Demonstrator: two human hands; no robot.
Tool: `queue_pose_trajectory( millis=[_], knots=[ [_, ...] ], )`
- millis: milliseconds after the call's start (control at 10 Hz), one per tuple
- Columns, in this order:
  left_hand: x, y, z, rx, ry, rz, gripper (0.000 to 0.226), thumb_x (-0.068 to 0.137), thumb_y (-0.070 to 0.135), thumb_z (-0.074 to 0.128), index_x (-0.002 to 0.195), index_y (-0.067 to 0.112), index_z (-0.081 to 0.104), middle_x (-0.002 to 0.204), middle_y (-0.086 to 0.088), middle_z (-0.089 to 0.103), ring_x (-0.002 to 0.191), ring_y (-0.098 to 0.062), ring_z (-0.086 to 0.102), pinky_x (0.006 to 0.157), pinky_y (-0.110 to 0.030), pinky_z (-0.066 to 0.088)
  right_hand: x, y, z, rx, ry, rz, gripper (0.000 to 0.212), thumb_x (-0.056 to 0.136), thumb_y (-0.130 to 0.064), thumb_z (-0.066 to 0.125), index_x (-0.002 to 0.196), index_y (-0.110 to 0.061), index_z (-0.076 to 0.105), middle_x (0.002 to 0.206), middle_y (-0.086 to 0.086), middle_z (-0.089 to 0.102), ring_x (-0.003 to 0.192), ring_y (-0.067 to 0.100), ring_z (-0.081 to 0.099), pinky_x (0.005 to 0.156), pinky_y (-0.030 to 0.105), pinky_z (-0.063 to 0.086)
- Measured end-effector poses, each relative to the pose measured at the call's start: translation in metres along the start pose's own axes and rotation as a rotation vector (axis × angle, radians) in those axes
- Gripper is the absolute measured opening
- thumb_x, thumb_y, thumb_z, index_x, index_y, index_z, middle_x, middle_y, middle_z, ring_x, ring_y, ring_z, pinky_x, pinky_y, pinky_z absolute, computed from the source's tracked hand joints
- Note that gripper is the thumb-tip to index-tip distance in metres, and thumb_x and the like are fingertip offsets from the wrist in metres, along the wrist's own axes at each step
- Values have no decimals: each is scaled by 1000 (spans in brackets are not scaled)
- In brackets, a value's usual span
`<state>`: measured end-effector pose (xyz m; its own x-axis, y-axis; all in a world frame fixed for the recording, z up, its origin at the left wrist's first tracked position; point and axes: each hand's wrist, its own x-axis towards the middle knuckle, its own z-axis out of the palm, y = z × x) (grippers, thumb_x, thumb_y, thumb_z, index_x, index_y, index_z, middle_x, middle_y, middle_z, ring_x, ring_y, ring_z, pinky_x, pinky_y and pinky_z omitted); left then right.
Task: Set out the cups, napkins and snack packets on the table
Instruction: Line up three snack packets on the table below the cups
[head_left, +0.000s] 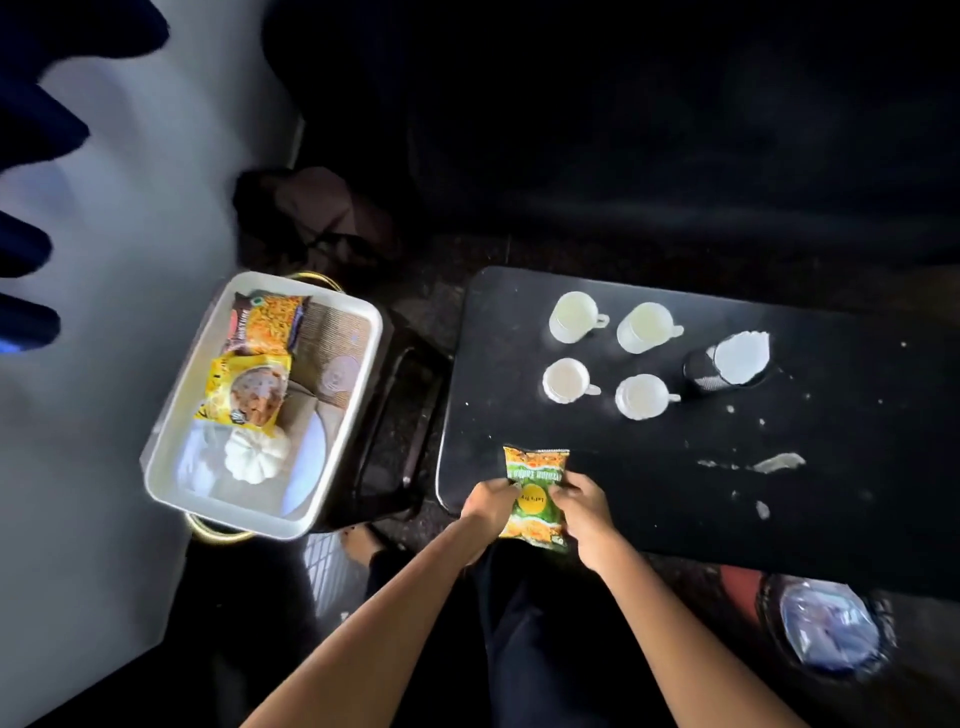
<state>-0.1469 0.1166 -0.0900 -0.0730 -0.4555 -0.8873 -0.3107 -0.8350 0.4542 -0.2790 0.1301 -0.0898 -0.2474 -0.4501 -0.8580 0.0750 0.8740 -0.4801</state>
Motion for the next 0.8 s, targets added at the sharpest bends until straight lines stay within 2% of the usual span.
queue_pose_trajectory(
  millis=[100,200,300,400,500,600,700,800],
  knots=[
    [7,8,14,21,-27,1,34,97,8,45,129,1,53,117,-10,59,98,-14,52,61,-5,48,27,-3,-5,-76,16,-19,32,92,1,48,123,-3,56,119,18,63,101,28,62,88,38,51],
    [22,16,23,-89,-5,-72,35,98,5,41,133,3,49,134,-14,53,118,-23,54,76,-6,48,41,-7,-3,-99,-32,-10,41,91,5,44,129,-7,52,125,12,61,97,20,60,80,31,49],
    [39,26,35,108,-67,-96,42,99,4,38,141,0,36,148,-18,38,139,-30,34,99,-9,37,49,-7,-7,-143,-56,25,52,92,6,38,141,-10,38,129,4,52,101,15,51,80,24,43],
    [46,31,39,157,-65,-48,43,98,7,43,141,6,40,147,-13,43,135,-26,41,94,-12,39,53,-4,-14,-215,-58,15,45,92,6,36,136,-6,44,109,2,54,92,14,51,80,25,43],
    [46,36,41,226,-76,-90,47,97,15,46,144,17,38,148,-5,42,134,-24,42,109,-32,34,51,-1,-18,-237,-42,3,43,90,5,40,130,-9,50,101,0,58,83,11,54,71,21,46],
    [40,35,39,215,-24,-59,43,94,21,50,137,19,48,139,-3,52,127,-24,50,103,-32,39,43,3,-22,-303,33,-28,43,88,1,47,129,-8,51,117,7,56,104,21,58,84,30,50],
    [30,32,28,180,40,-44,26,92,20,49,112,21,65,107,-4,66,102,-21,60,86,-28,45,34,10,-24,-447,73,-60,29,85,-2,48,110,-6,62,116,12,63,107,29,59,86,32,47],
    [16,26,5,121,60,-30,26,92,15,46,73,25,59,85,-2,59,83,-19,53,69,-30,38,24,10,-13,-552,25,-56,21,85,-4,50,96,-8,67,109,11,67,101,30,60,78,31,44]
  ],
)
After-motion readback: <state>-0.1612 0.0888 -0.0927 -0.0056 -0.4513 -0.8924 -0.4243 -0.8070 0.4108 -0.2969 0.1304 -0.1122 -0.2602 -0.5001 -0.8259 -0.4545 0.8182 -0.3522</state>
